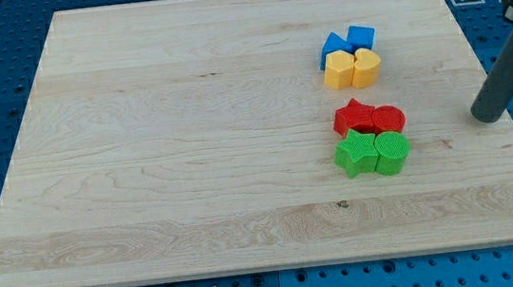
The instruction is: Push the green circle below the green star
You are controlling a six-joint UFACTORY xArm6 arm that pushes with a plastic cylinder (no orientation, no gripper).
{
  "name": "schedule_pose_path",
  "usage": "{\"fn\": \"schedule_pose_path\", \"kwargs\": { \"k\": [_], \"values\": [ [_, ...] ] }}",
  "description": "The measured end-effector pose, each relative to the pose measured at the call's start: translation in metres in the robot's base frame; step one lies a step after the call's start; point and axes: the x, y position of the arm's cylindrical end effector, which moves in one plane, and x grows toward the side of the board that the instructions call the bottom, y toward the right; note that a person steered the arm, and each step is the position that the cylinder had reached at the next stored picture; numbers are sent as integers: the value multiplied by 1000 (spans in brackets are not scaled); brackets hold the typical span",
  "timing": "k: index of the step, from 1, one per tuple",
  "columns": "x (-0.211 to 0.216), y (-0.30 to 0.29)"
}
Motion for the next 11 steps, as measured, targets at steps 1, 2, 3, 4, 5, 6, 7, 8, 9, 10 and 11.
{"fn": "schedule_pose_path", "kwargs": {
  "k": [1,2,3,4,5,6,7,8,9,10,11],
  "values": [
    [0,-22],
    [2,-30],
    [30,-31],
    [37,-43],
    [37,-63],
    [37,-72],
    [37,-72],
    [36,-97],
    [35,-121],
    [42,-131],
    [55,-132]
  ]
}}
